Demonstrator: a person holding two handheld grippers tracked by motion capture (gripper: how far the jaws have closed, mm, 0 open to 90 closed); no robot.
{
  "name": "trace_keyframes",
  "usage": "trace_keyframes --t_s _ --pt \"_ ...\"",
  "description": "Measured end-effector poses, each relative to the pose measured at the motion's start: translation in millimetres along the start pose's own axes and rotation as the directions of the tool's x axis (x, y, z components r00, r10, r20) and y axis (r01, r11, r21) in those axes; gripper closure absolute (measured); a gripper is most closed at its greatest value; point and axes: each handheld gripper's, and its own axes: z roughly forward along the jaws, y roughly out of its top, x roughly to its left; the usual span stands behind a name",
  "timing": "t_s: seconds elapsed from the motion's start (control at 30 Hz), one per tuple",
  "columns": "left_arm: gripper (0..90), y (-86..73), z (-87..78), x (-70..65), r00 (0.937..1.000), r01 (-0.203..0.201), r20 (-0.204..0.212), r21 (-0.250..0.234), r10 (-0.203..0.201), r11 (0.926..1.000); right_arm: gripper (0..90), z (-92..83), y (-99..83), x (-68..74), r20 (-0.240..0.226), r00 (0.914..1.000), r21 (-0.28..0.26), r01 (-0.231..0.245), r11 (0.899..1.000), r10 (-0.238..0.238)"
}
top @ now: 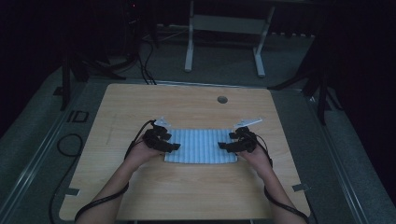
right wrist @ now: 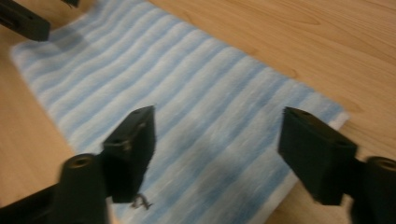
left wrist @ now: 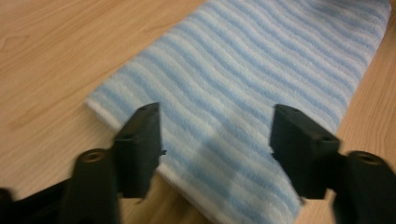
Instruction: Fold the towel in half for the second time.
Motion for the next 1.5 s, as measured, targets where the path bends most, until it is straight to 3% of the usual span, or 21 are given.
trace_keyframes --t_s 0.03,0.17,0.23,0.33,0.47,0.6,0.77,1.07,1.13,1.23,1.5 --pt "27.3 -1.9 -0.4 -0.7 1.0000 0.006 -0.003 -0.008 -0.006 1.0000 14.1 -1.3 -1.8 2.3 -0.013 0.9996 -0.006 0.026 1.000 -0.026" --pt "16.2 -10.3 -3.3 -0.7 0.9993 0.036 -0.006 -0.024 -0.036 0.9991 12.9 -0.9 -7.4 5.4 -0.010 0.9990 -0.024 0.043 0.999 -0.043" --pt "13.7 -13.6 -3.5 -1.9 0.9990 0.027 -0.033 -0.046 -0.029 0.9986 11.9 0.7 -10.1 5.9 -0.002 0.9991 -0.033 0.042 0.999 -0.042" --pt "7.4 -15.3 -2.6 -5.1 0.9980 0.026 -0.056 -0.041 -0.028 0.9988 11.7 1.7 -12.7 6.5 0.004 0.9989 -0.043 0.046 0.998 -0.046" --pt "2.7 -18.2 -3.0 -13.3 0.9971 -0.007 -0.076 -0.038 0.004 0.9992 11.5 1.7 -17.7 7.6 0.005 0.9979 -0.050 0.065 0.997 -0.065" --pt "2.2 -23.5 -5.6 -22.0 0.9977 -0.019 -0.065 -0.066 0.015 0.9976 11.3 -2.6 -24.3 6.3 0.020 0.9968 -0.059 0.079 0.995 -0.078" --pt "2.1 -29.2 -8.5 -26.8 0.9981 -0.022 -0.060 -0.063 0.019 0.9977 11.3 -9.7 -32.0 2.3 0.051 0.9959 -0.064 0.078 0.995 -0.075" --pt "2.1 -49.5 -20.0 -24.5 0.9937 -0.023 -0.112 -0.141 0.007 0.9897 10.8 -29.3 -55.9 -6.2 0.094 0.9939 -0.077 0.065 0.995 -0.057" --pt "2.2 -54.1 -22.3 -22.8 0.9938 -0.009 -0.111 -0.130 -0.006 0.9914 10.7 -33.0 -61.7 -8.5 0.098 0.9937 -0.078 0.062 0.995 -0.054" --pt "2.2 -64.2 -26.0 -20.7 0.9920 -0.022 -0.126 -0.104 0.009 0.9944 10.8 -38.6 -69.5 -12.2 0.111 0.9924 -0.073 0.062 0.995 -0.053" --pt "2.2 -86.2 -33.6 -15.1 0.9891 0.018 -0.143 -0.109 -0.034 0.9939 10.8 -56.3 -88.6 -22.2 0.144 0.9896 -0.095 0.019 0.995 -0.005"
